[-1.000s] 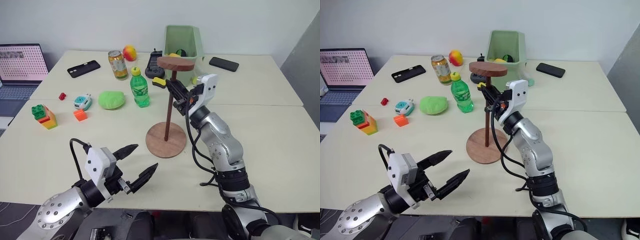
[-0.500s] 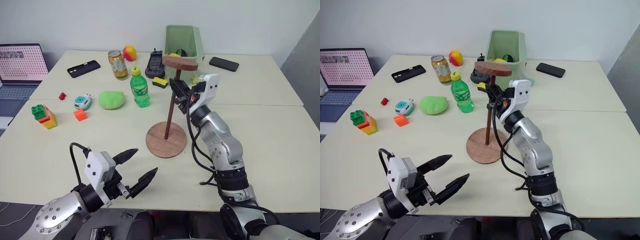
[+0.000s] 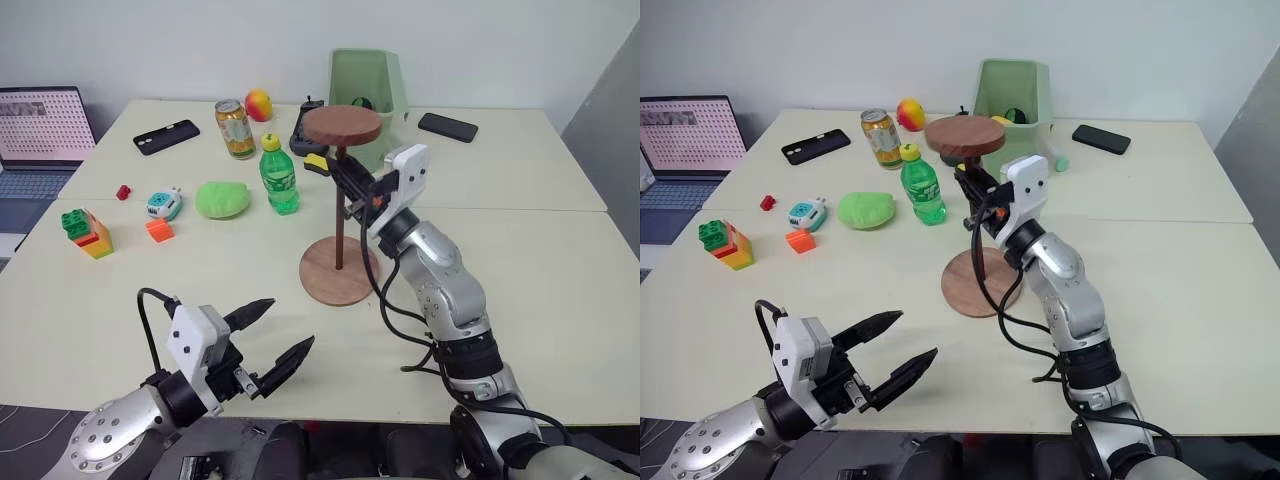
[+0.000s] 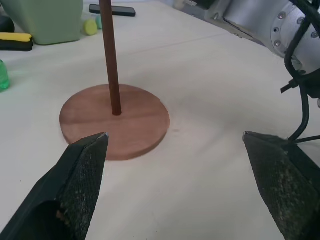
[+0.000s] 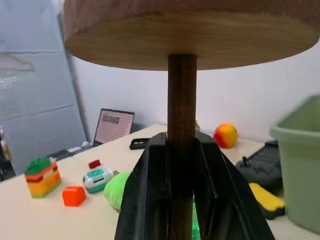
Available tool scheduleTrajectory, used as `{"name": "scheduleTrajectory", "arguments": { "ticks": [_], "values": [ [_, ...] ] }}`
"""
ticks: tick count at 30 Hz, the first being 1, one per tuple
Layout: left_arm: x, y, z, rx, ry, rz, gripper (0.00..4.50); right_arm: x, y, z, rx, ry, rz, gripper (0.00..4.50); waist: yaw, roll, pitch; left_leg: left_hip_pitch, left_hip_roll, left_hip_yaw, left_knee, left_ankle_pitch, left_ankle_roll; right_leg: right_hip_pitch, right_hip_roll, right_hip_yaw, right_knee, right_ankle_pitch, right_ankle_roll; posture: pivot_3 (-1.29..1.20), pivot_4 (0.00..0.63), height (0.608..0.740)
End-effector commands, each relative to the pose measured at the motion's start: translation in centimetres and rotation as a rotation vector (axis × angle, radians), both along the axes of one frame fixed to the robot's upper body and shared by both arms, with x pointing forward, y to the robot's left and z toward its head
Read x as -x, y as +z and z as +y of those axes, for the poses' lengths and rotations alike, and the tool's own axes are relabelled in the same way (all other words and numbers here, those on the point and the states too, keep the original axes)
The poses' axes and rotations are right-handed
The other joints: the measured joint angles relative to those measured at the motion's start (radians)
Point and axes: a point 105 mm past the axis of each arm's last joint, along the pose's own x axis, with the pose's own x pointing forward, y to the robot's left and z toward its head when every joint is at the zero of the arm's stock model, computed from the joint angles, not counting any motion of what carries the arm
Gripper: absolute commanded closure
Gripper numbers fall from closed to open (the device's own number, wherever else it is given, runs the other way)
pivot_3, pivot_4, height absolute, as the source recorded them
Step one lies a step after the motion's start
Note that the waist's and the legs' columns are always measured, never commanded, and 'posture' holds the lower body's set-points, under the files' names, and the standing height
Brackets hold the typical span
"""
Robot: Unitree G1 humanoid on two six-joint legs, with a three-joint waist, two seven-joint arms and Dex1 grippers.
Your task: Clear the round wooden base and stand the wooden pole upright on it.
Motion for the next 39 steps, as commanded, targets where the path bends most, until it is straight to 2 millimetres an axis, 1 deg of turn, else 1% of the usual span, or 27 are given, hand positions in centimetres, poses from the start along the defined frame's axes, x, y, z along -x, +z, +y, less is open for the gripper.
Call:
{"name": "scheduleTrajectory", "arguments": {
  "ticks": [1,5,7,8,10,11,12,14,15,16,19,27,32,39],
  "values": [
    [0.1,0.8,0.2,-0.003,0.008,-0.052,0.00,1.0,-0.4,0.6,-0.007,0.036,-0.009,4.26,-0.001,0.000,0.000,0.000,0.000,0.000,0.000,0.000,0.000,0.000,0.000,0.000,0.000,0.000,0.000,0.00,0.150,0.740],
    [0.0,0.8,0.4,0.002,0.022,-0.050,0.00,-0.4,-3.3,0.2,-0.008,0.017,0.166,4.26,-0.002,0.000,0.000,0.001,0.000,-0.001,0.000,0.000,0.000,0.000,0.000,0.000,0.001,0.000,0.000,0.00,0.150,0.740],
    [-0.1,0.8,0.4,0.004,0.026,-0.049,0.00,-0.6,-4.2,-0.1,-0.011,0.011,0.221,4.26,-0.002,-0.001,-0.001,0.001,0.000,-0.001,0.000,0.000,0.000,0.001,0.000,0.001,0.000,0.000,0.000,0.00,0.150,0.740],
    [-0.2,0.7,0.5,0.003,0.029,-0.049,0.00,-0.7,-5.3,-0.2,0.010,0.011,0.268,4.26,-0.002,-0.001,-0.002,0.001,0.000,-0.001,0.000,0.000,0.000,0.001,0.000,0.000,0.000,0.000,0.000,0.00,0.150,0.740],
    [-0.3,0.6,0.6,0.001,0.035,-0.048,0.00,-0.8,-6.5,-0.3,0.031,0.011,0.328,4.26,-0.002,-0.001,-0.006,0.002,0.000,-0.001,-0.001,0.000,0.000,0.001,0.000,0.001,0.000,0.000,0.000,0.00,0.150,0.740],
    [-0.3,0.6,0.8,-0.005,0.039,-0.050,0.00,-0.8,-7.3,-0.3,0.039,0.014,0.380,4.26,-0.002,-0.002,-0.008,0.004,0.000,0.000,-0.003,0.000,0.000,0.002,0.000,0.001,0.000,0.000,0.000,0.00,0.150,0.740],
    [-0.4,0.5,0.9,-0.011,0.040,-0.052,0.00,-0.7,-7.8,-0.2,0.056,0.018,0.389,4.26,-0.002,-0.002,-0.009,0.010,0.000,0.000,-0.006,0.000,0.000,0.006,0.000,0.001,-0.002,0.000,0.000,0.00,0.150,0.740],
    [-0.7,0.4,1.6,-0.010,0.065,-0.047,0.00,-0.3,-8.3,0.0,0.083,0.034,0.396,4.26,-0.003,0.002,-0.013,0.027,-0.001,0.000,-0.015,0.000,0.000,0.024,0.001,0.001,-0.013,-0.001,-0.002,0.00,0.150,0.740],
    [-0.9,0.5,1.8,-0.010,0.072,-0.049,0.00,-0.2,-8.5,0.1,0.115,0.039,0.387,4.26,-0.003,0.001,-0.017,0.033,-0.001,0.000,-0.017,-0.001,0.000,0.031,0.002,0.000,-0.016,-0.003,-0.006,0.00,0.150,0.740],
    [-1.0,0.5,2.0,-0.011,0.076,-0.051,0.00,-0.1,-8.7,0.2,0.139,0.044,0.383,4.26,-0.003,0.000,-0.021,0.034,-0.001,0.000,-0.018,-0.001,0.000,0.032,0.002,0.000,-0.016,-0.004,-0.007,0.00,0.150,0.740],
    [-1.5,0.6,2.2,-0.010,0.082,-0.057,0.00,0.0,-9.4,0.3,0.218,0.048,0.362,4.26,-0.003,-0.002,-0.024,0.035,-0.001,-0.001,-0.020,-0.001,0.000,0.032,0.003,0.000,-0.017,-0.005,-0.007,0.00,0.150,0.740],
    [-1.6,0.6,1.8,-0.007,0.069,-0.067,0.00,-0.3,-9.4,0.6,0.214,0.062,0.403,4.26,-0.003,-0.004,-0.026,0.038,0.000,-0.001,-0.024,-0.001,0.000,0.033,0.003,0.001,-0.017,-0.005,-0.007,0.00,0.150,0.740],
    [-1.4,0.6,1.6,-0.005,0.065,-0.066,0.00,-0.1,-9.7,0.7,0.230,0.073,0.418,4.26,-0.004,-0.003,-0.028,0.044,0.000,0.000,-0.030,-0.001,0.000,0.036,0.003,0.002,-0.020,-0.005,-0.008,0.00,0.150,0.740],
    [-1.4,0.5,1.5,-0.005,0.066,-0.066,0.00,-0.2,-10.0,0.5,0.259,0.071,0.417,4.26,-0.004,-0.003,-0.029,0.045,0.000,0.000,-0.031,-0.001,0.000,0.038,0.003,0.001,-0.023,-0.005,-0.008,0.00,0.150,0.740]
  ]
}}
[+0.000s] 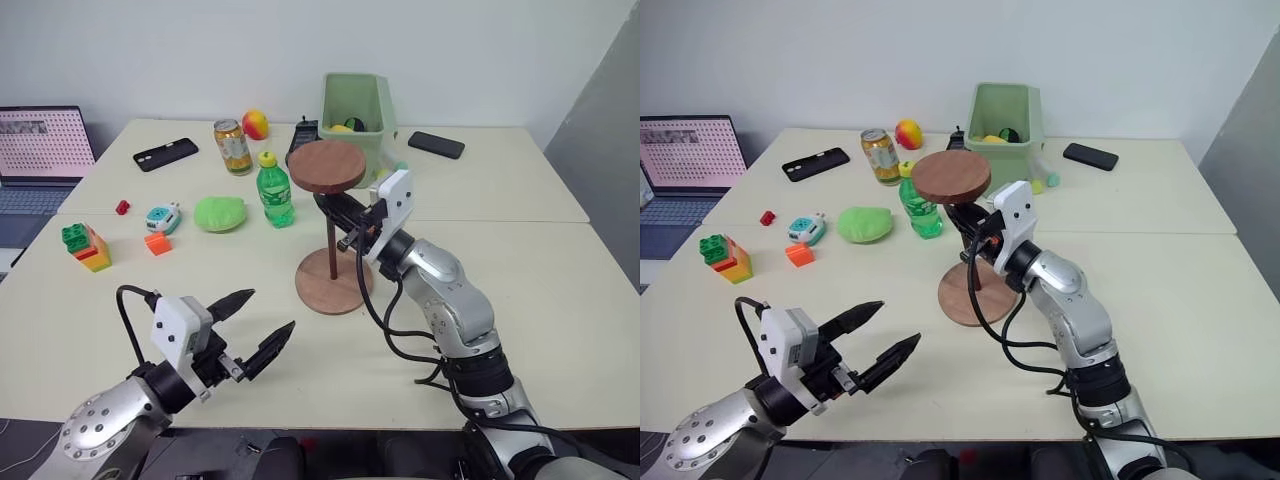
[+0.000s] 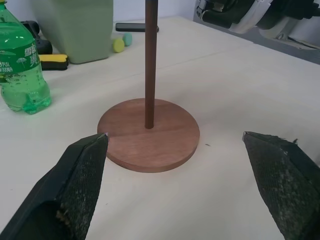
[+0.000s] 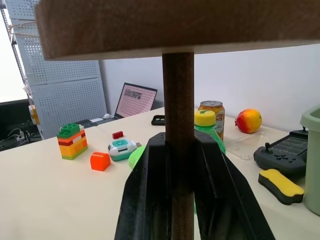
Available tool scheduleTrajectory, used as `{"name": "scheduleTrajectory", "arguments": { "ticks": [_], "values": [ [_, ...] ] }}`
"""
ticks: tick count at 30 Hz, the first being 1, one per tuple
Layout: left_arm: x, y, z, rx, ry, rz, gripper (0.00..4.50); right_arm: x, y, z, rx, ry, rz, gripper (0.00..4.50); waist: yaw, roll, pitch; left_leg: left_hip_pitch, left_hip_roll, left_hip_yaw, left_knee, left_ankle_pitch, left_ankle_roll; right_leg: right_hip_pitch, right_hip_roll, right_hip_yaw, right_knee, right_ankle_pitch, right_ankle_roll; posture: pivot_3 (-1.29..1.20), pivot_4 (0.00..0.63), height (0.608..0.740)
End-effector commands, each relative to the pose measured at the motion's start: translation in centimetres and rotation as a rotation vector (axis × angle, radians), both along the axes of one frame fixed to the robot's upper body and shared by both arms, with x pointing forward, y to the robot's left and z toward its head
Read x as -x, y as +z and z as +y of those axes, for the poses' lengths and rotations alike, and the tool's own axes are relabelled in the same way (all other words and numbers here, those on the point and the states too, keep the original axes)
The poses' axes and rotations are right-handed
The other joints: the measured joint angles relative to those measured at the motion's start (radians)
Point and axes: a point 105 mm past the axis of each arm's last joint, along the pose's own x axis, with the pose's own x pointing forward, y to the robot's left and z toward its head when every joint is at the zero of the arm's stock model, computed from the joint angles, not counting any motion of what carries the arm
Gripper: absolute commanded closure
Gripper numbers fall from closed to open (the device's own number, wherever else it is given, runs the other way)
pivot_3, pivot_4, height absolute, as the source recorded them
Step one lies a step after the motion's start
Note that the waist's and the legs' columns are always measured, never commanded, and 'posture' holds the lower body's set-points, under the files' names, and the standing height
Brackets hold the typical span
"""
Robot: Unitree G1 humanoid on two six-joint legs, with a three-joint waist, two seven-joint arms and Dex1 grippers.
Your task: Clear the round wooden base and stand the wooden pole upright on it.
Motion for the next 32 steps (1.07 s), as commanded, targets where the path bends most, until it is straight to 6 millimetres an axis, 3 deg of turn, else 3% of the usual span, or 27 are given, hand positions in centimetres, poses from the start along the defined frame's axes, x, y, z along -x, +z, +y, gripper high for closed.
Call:
{"name": "scheduleTrajectory", "arguments": {
  "ticks": [1,2,4,7,10,15,20,25,29,32],
  "values": [
    [0.1,0.8,-0.4,-0.005,-0.011,-0.044,0.00,-0.5,-6.6,0.2,0.146,0.002,0.245,4.26,0.000,0.000,0.000,0.000,0.000,0.000,0.000,0.000,0.000,0.000,0.000,0.000,0.000,0.000,0.000,0.00,0.150,0.740],
    [0.0,0.8,-0.3,-0.007,-0.010,-0.044,0.00,-0.6,-6.5,0.2,0.144,0.003,0.243,4.26,0.000,0.000,0.000,0.000,0.000,0.000,0.000,0.000,0.000,0.000,0.000,0.000,0.000,0.000,0.000,0.00,0.150,0.740],
    [-0.2,0.9,-0.1,-0.017,-0.010,-0.054,0.00,-0.4,-5.9,0.3,0.126,0.019,0.231,3.56,0.000,0.000,0.000,0.000,0.000,0.000,0.000,0.000,0.000,0.000,0.000,0.000,0.000,-0.001,-0.001,0.00,0.150,0.740],
    [-0.4,1.0,0.0,-0.021,-0.015,-0.061,0.00,-0.2,-5.3,0.2,0.123,0.033,0.217,2.88,0.003,-0.005,0.007,-0.001,0.000,-0.001,0.000,0.000,0.000,0.000,0.000,-0.001,-0.001,-0.001,-0.002,0.00,0.150,0.740],
    [-0.7,1.2,0.3,-0.032,-0.027,-0.071,0.00,0.3,-4.7,0.0,0.133,0.068,0.211,2.26,0.002,0.004,0.014,-0.019,0.000,0.000,0.001,0.001,-0.002,-0.017,-0.002,0.001,0.001,0.001,0.002,0.00,0.150,0.740],
    [-1.2,1.5,0.7,-0.056,-0.075,-0.075,0.00,1.8,-4.8,-1.1,0.208,0.147,0.250,1.19,0.003,0.004,0.014,-0.029,0.001,-0.003,0.001,0.002,-0.002,-0.023,-0.004,-0.004,-0.005,0.002,0.003,0.00,0.150,0.740],
    [-2.4,3.0,3.0,-0.135,-0.220,0.045,0.00,3.1,-4.2,-5.6,0.375,0.198,0.313,0.14,0.010,0.005,0.017,-0.032,-0.001,-0.006,0.002,0.001,-0.002,-0.023,-0.006,-0.007,-0.007,0.002,0.003,0.00,0.150,0.740],
    [-4.4,5.2,7.0,-0.290,-0.288,0.246,0.00,3.8,-2.6,-10.9,0.554,0.209,0.349,0.06,0.007,0.005,0.028,-0.032,-0.004,-0.004,0.002,0.002,-0.002,-0.023,-0.002,-0.009,-0.006,0.002,0.003,0.00,0.150,0.740],
    [-6.6,6.1,9.2,-0.393,-0.265,0.246,0.00,4.2,-0.9,-12.7,0.610,0.236,0.358,0.06,-0.006,0.006,0.032,-0.031,-0.004,0.000,0.001,0.001,0.000,-0.024,0.002,-0.008,-0.007,0.002,0.003,0.00,0.150,0.740],
    [-7.9,6.3,9.5,-0.440,-0.275,0.201,0.00,3.9,-0.1,-13.5,0.606,0.206,0.361,0.06,-0.013,0.005,0.033,-0.034,0.000,0.003,0.001,-0.001,0.002,-0.028,0.004,-0.007,-0.008,0.002,0.003,0.00,0.150,0.740]
  ]
}}
